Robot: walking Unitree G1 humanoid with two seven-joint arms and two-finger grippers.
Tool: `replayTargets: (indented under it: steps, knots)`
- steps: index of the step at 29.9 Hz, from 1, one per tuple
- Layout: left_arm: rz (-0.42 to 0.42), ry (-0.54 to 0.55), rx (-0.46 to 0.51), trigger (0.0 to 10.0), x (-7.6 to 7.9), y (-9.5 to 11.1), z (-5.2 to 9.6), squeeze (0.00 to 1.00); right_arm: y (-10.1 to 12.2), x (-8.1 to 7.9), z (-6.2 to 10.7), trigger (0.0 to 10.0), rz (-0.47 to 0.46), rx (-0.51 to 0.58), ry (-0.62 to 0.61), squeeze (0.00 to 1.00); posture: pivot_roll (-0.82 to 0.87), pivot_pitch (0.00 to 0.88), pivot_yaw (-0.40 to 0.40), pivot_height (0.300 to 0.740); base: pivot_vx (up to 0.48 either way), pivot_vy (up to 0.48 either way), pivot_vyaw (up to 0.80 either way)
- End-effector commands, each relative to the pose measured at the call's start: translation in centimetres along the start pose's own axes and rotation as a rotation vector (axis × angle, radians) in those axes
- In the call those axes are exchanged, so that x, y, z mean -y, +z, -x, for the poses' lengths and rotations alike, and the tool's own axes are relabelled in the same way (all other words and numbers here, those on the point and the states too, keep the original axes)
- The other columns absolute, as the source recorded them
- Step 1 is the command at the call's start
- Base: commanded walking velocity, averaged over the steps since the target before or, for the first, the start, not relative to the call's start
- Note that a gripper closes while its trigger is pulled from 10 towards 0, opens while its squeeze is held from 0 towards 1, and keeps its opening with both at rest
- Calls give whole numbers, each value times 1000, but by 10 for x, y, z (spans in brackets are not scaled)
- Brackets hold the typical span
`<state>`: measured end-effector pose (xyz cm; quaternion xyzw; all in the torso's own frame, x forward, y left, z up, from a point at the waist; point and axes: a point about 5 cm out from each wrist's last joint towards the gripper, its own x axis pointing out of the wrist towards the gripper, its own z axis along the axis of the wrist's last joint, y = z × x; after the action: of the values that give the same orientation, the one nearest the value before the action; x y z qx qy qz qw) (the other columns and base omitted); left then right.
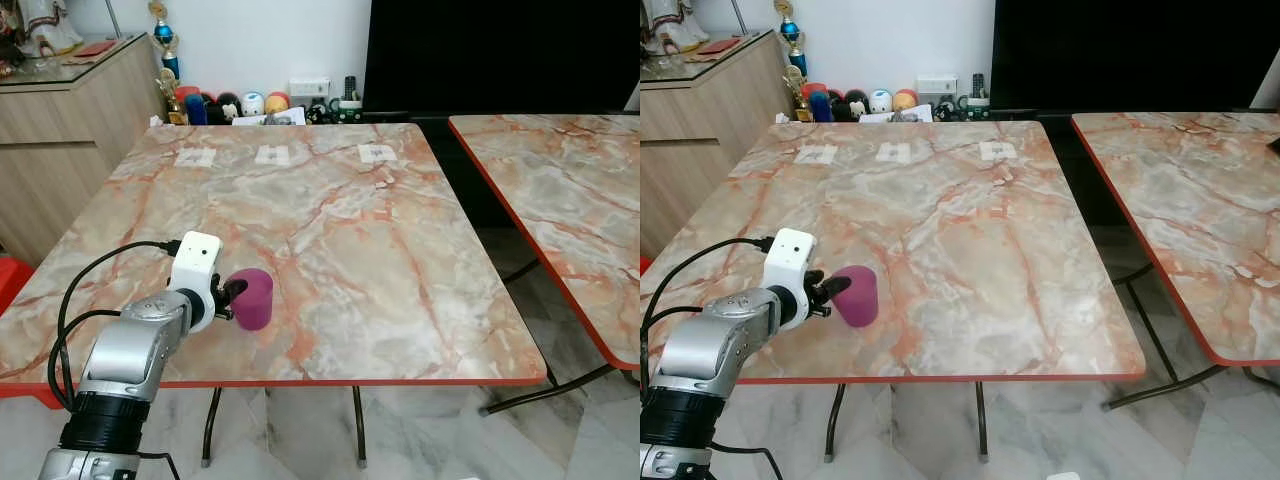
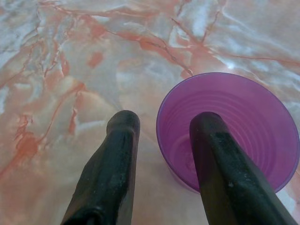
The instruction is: Setting the table
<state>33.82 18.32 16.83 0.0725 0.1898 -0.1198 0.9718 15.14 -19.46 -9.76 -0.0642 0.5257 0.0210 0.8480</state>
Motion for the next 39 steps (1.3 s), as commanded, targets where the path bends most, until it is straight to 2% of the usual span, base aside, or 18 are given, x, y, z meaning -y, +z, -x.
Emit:
replayTargets:
  steps: [1, 36, 39]
  knots:
    - [-26, 9, -19, 0, -1, -4, 2, 0, -2, -1, 0, 10000, -5, -10, 2, 0, 69, 0, 20, 740, 0, 0, 0]
    - [-85, -43, -11, 0, 7, -5, 4, 0, -3, -1, 0, 10000, -3, -12, 5, 0, 73, 0, 19, 740, 0, 0, 0]
    - [-79, -37, 25, 0, 8, -5, 4, 0, -3, -1, 0, 10000, -2, -12, 5, 0, 74, 0, 18, 740, 0, 0, 0]
